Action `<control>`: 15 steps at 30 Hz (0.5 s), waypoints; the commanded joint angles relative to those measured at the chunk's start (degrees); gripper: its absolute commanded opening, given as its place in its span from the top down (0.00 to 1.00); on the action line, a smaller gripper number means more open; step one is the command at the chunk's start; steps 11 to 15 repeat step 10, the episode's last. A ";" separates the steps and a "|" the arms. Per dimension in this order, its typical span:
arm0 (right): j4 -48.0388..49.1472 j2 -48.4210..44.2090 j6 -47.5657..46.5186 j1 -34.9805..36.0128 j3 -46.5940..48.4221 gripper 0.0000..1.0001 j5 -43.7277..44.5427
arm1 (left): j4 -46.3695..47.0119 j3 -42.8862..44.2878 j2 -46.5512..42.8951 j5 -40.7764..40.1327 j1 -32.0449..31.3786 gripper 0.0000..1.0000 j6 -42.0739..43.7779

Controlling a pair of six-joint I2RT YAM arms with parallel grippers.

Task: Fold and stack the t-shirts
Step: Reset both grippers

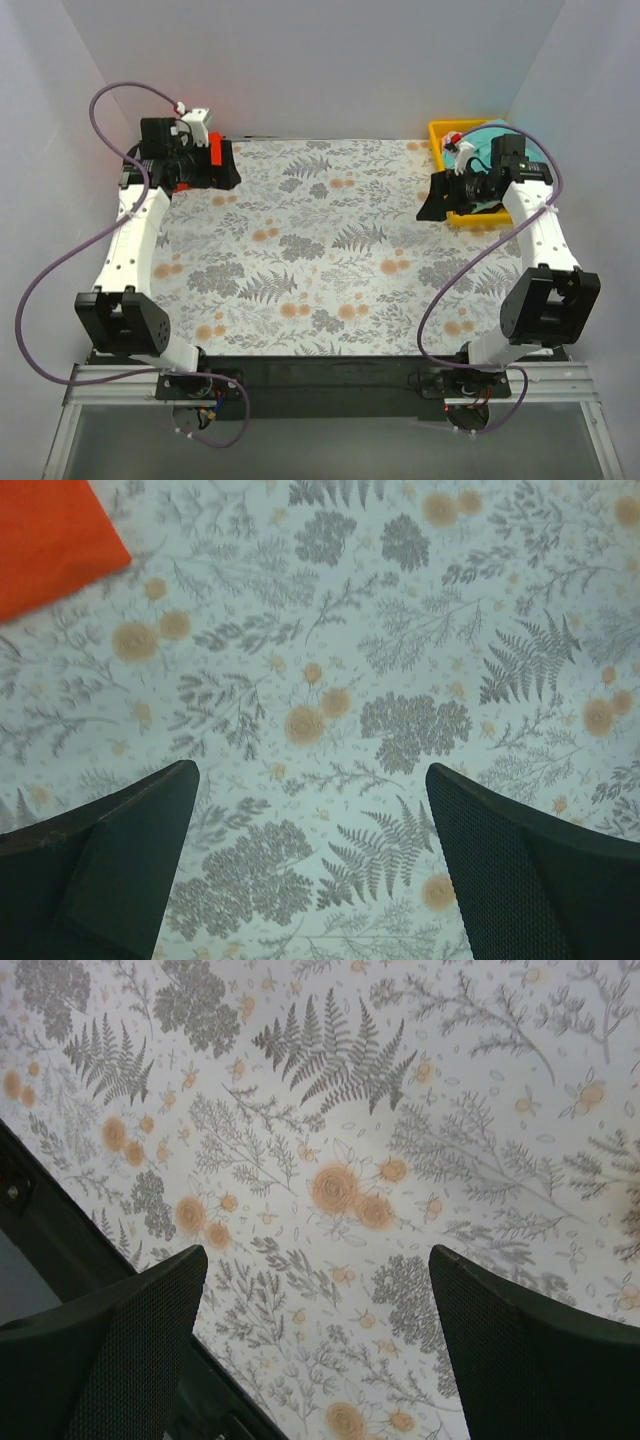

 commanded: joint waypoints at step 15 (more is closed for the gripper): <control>8.85 -14.25 4.89 -0.27 -17.18 0.02 3.92 | 2.80 -19.34 -8.79 3.54 1.33 0.02 -4.38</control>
